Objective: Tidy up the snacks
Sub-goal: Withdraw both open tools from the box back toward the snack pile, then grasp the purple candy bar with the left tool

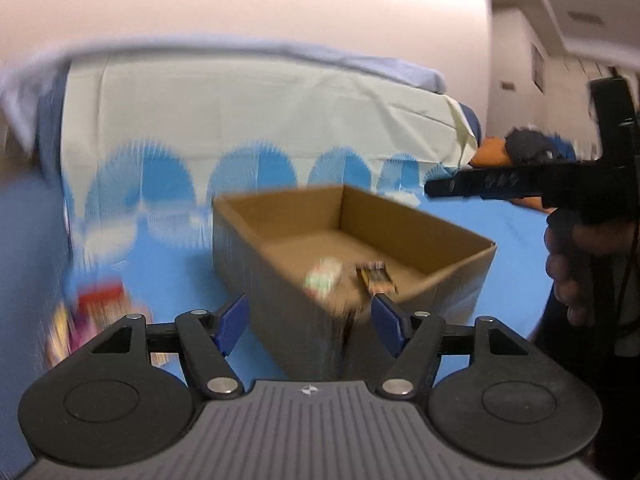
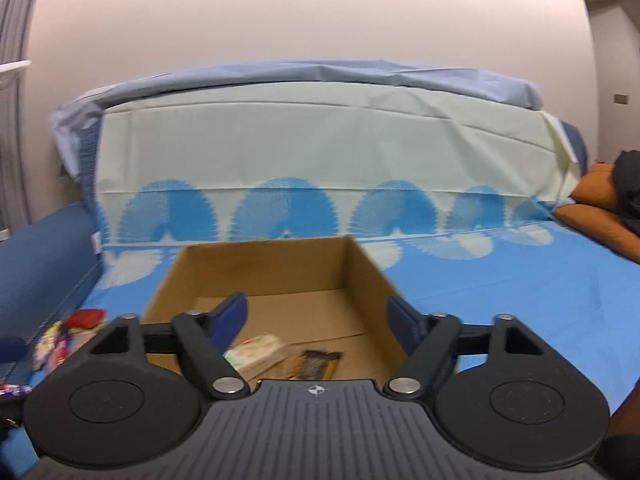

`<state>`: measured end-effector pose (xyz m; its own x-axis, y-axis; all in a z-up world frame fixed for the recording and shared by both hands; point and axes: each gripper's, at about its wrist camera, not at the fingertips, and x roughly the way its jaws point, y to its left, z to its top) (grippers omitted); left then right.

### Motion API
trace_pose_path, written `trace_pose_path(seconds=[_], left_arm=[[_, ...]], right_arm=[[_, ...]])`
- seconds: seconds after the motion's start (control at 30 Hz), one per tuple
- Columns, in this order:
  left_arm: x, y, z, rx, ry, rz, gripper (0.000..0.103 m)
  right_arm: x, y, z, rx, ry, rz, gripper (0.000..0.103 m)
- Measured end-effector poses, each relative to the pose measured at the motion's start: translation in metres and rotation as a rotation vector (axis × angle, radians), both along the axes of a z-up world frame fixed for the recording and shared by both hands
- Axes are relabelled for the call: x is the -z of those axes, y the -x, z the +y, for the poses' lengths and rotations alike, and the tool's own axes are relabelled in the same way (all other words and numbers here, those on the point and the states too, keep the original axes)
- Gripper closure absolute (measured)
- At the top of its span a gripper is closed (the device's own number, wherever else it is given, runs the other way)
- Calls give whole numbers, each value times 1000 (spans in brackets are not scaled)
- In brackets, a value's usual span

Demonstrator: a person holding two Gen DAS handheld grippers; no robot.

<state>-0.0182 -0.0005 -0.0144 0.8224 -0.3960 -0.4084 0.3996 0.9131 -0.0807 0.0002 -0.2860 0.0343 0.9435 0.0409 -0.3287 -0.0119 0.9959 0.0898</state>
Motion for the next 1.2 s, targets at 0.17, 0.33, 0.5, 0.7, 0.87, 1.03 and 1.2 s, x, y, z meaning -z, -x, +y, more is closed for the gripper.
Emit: trace_pose_path(seconds=[0.17, 0.33, 0.5, 0.7, 0.87, 1.03, 1.2], left_arm=[[8, -9, 18, -73, 65, 44, 59], [13, -19, 32, -76, 130, 99, 67], [11, -19, 46, -133, 199, 121, 69], [13, -26, 67, -223, 280, 170, 69], [16, -31, 83, -310, 334, 189, 69], [17, -35, 96, -427, 346, 175, 69], [12, -37, 91, -568, 170, 134, 63]], right_arm=[[-1, -2, 24, -82, -23, 25, 19], [1, -11, 50, -163, -57, 77, 20], [0, -15, 79, -224, -69, 94, 21], [-1, -12, 109, -328, -53, 95, 47], [-1, -11, 125, -414, -57, 116, 54], [1, -11, 133, -465, -61, 136, 54], [6, -17, 140, -496, -61, 168, 54]])
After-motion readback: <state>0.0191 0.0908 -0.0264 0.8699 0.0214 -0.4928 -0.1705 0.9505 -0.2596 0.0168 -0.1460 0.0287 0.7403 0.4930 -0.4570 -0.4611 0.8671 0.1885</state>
